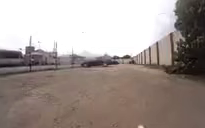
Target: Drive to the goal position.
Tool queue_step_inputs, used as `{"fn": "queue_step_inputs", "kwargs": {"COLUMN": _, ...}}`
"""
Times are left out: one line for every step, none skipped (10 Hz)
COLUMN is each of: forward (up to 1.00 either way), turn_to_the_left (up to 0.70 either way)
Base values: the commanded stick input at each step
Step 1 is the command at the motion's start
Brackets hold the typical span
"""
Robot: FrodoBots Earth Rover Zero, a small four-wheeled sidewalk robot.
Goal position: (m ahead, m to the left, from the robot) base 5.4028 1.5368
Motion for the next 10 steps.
{"fn": "queue_step_inputs", "kwargs": {"forward": 0.5, "turn_to_the_left": 0.0}}
{"fn": "queue_step_inputs", "kwargs": {"forward": 0.5, "turn_to_the_left": 0.0}}
{"fn": "queue_step_inputs", "kwargs": {"forward": 0.5, "turn_to_the_left": 0.0}}
{"fn": "queue_step_inputs", "kwargs": {"forward": 0.5, "turn_to_the_left": 0.0}}
{"fn": "queue_step_inputs", "kwargs": {"forward": 0.5, "turn_to_the_left": 0.0}}
{"fn": "queue_step_inputs", "kwargs": {"forward": 0.5, "turn_to_the_left": 0.0}}
{"fn": "queue_step_inputs", "kwargs": {"forward": 0.5, "turn_to_the_left": 0.0}}
{"fn": "queue_step_inputs", "kwargs": {"forward": 0.5, "turn_to_the_left": 0.0}}
{"fn": "queue_step_inputs", "kwargs": {"forward": 0.5, "turn_to_the_left": 0.0}}
{"fn": "queue_step_inputs", "kwargs": {"forward": 0.5, "turn_to_the_left": 0.0}}
